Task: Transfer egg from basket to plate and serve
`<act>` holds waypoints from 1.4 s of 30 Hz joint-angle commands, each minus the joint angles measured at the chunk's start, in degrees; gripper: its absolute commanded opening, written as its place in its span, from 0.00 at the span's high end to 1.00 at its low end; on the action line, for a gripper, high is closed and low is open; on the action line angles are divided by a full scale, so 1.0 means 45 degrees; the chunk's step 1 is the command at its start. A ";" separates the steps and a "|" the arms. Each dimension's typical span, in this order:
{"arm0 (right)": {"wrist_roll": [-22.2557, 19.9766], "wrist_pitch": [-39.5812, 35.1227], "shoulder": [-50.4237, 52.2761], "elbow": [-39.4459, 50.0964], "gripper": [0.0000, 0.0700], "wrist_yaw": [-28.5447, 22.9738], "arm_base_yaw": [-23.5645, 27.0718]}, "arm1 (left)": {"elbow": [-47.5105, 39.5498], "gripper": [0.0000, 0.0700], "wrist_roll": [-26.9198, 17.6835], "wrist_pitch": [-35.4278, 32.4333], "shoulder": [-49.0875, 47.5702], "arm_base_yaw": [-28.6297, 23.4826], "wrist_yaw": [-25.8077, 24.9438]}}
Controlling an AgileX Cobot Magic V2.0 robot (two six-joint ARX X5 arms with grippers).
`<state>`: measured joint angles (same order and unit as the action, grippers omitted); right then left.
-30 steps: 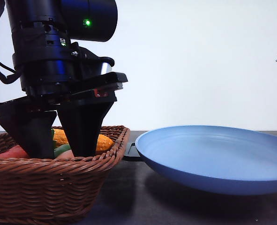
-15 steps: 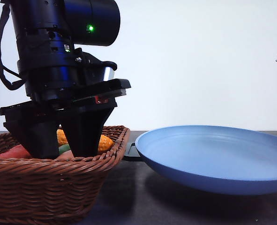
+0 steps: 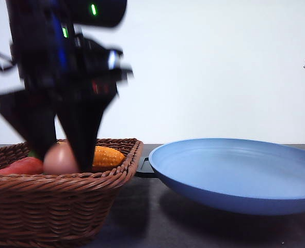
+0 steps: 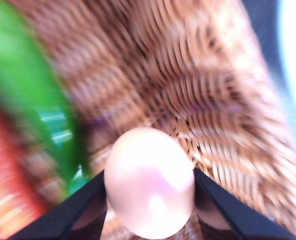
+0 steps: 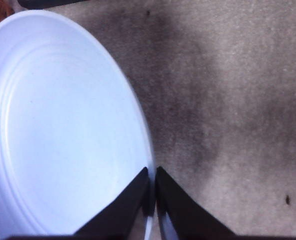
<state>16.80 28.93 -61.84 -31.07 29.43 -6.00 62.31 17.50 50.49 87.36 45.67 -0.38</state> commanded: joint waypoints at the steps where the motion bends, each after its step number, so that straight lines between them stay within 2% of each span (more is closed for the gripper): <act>1: 0.0183 -0.0109 -0.0054 -0.0054 1.00 0.0121 -0.0053 | 0.0597 0.71 -0.0121 0.0163 -0.0428 0.0131 0.0274; 7: 0.0174 0.0168 -0.0058 -0.0054 1.00 0.0126 -0.0079 | 0.1895 0.71 -0.0170 -0.0187 -0.1671 0.0423 0.0127; 12: 0.0174 0.0470 -0.0057 -0.0054 1.00 0.0138 -0.0378 | 0.2515 0.71 -0.0565 -0.1921 -0.1729 0.1330 -0.0944; 17: 0.0160 0.1114 -0.0047 -0.0054 1.00 0.0210 -0.0544 | 0.2515 0.71 -0.0865 -0.3051 -0.1044 0.2584 -0.1153; 23: 0.0101 0.1635 0.0271 -0.0115 1.00 0.0307 -0.0544 | 0.2515 0.71 -0.1088 -0.3114 0.0446 0.3438 -0.1153; 30: 0.0019 0.2587 0.1157 -0.0479 1.00 0.0538 -0.0543 | 0.2515 0.71 -0.1113 -0.3228 0.1881 0.3705 -0.1153; 42: -0.0121 0.4056 0.2495 -0.0700 1.00 0.0613 -0.0544 | 0.2515 0.70 -0.1146 -0.3185 0.2475 0.3935 -0.1153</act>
<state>16.71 47.40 -50.64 -32.86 31.51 -8.25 72.82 12.99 36.60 97.37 62.55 -5.52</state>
